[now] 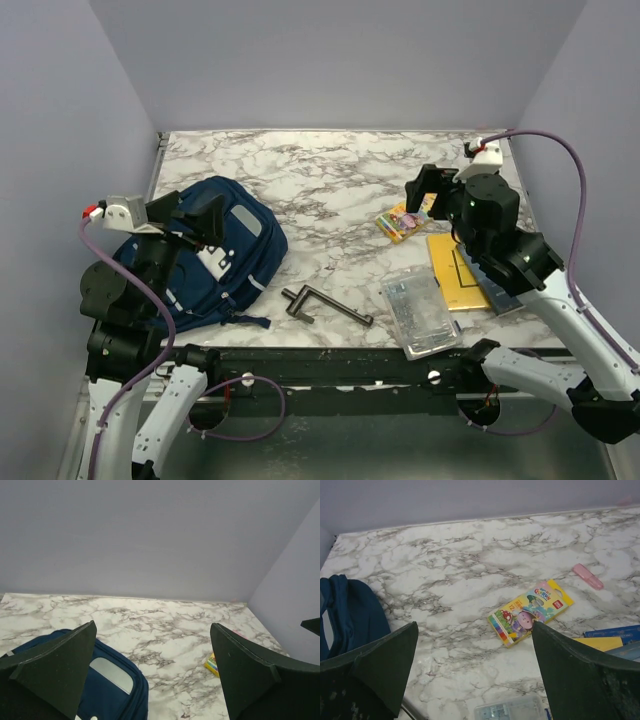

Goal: Pack the student bag
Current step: Move the student bag to the center of the board.

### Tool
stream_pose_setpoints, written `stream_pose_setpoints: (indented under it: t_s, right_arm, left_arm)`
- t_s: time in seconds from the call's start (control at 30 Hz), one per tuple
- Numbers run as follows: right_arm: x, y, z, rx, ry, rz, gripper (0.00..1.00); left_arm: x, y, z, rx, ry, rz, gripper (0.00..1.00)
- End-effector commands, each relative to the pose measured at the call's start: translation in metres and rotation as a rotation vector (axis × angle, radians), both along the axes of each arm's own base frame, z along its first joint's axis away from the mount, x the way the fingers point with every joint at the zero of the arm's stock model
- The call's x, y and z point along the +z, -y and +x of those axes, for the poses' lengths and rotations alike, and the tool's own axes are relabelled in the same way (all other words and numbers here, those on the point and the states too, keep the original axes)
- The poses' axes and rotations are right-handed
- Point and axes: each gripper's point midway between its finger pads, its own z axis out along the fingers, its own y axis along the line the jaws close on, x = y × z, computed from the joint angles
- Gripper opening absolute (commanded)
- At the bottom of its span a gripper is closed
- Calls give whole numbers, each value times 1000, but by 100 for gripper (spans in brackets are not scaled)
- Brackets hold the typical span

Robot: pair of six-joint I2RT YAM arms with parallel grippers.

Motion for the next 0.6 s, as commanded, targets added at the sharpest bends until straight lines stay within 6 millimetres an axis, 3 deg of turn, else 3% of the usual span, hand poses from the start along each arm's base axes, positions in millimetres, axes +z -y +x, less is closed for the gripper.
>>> stream_pose_setpoints:
  t_s: [0.0,0.23,0.4,0.57]
  right_arm:
    - [-20,-15,1,65,-57,-27,100]
    - [-56,-82,-5,374,-138,51,100]
    - [-95,-123,1,429,-199,72,100]
    - [-127,-179,3,514,-260,192,100]
  left_arm:
    - [-20,10,6,-47,-94,37,98]
    - [-57,14,25,-49,-229,26,99]
    - [-82,18,30,-60,-321,38,99]
    - [-101,22,28,-80,-396,24,98]
